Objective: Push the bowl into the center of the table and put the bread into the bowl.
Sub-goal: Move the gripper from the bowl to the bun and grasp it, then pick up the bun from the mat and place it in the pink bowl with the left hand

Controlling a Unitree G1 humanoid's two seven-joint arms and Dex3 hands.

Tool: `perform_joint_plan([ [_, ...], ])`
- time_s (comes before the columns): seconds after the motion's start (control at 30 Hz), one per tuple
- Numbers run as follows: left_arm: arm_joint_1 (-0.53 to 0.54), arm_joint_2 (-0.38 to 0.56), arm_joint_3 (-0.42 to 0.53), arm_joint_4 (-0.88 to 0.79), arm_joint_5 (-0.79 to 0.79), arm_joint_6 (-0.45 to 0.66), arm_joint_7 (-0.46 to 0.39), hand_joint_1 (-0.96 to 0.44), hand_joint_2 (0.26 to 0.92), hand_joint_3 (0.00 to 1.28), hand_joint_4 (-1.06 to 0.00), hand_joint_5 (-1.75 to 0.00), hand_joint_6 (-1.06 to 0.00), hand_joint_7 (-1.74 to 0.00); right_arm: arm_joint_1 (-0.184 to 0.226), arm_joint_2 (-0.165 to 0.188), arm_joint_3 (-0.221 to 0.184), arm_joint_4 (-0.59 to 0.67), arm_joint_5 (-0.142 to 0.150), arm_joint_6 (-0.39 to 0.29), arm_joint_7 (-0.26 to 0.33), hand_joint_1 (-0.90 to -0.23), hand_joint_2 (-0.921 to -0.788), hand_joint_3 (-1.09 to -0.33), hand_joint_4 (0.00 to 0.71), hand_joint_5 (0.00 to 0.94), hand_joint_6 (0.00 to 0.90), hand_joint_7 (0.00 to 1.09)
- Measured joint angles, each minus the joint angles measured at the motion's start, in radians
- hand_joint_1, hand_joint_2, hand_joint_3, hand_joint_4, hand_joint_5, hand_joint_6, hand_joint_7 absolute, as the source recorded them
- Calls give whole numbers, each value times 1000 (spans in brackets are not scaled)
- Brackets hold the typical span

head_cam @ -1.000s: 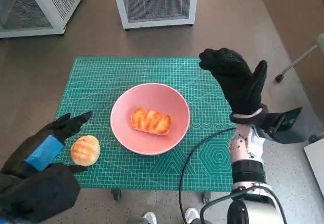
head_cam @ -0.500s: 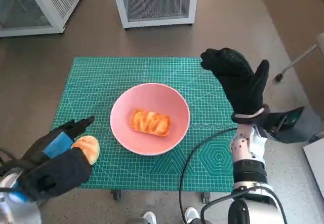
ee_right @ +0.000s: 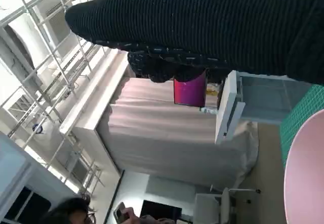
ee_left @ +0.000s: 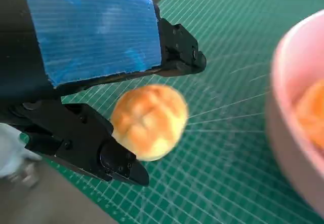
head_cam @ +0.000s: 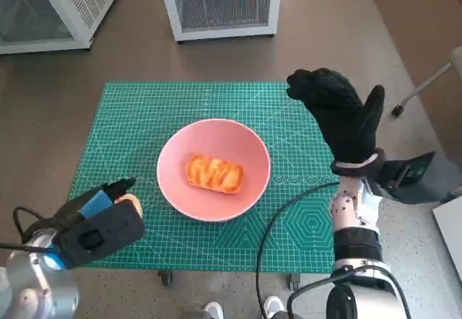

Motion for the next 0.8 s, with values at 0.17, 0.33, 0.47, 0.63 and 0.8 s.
perform_joint_plan([
  [0.17, -29, 3, -44, 59, 23, 10, 7, 47, 857, 23, -715, -170, -697, -282, 0, -1, 0, 0, 0, 0, 0, -439, -921, -403, 400, 0, 597, 2],
  [0.33, -26, 3, -41, 61, 34, -23, 51, 9, 907, 60, -686, -945, -653, -1064, 0, -2, 0, 0, 0, 0, 1, -438, -921, -402, 402, 1, 598, 2],
  [0.47, 2, 2, -15, 34, 28, -63, 78, 3, 916, 67, -666, -1026, -667, -1222, 0, -3, 1, -5, 0, 0, 1, -437, -921, -403, 403, 1, 599, 3],
  [0.63, 45, 2, 39, -32, 11, -108, 92, 2, 919, 82, -632, -1047, -672, -1278, 0, -4, 2, -16, 0, 0, 4, -438, -921, -404, 403, 1, 599, 2],
  [0.8, 68, 2, 101, -130, 0, -116, 91, 2, 919, 64, -667, -1089, -667, -1222, 1, -4, 3, -23, 0, 0, 5, -438, -921, -405, 403, 1, 599, 2],
])
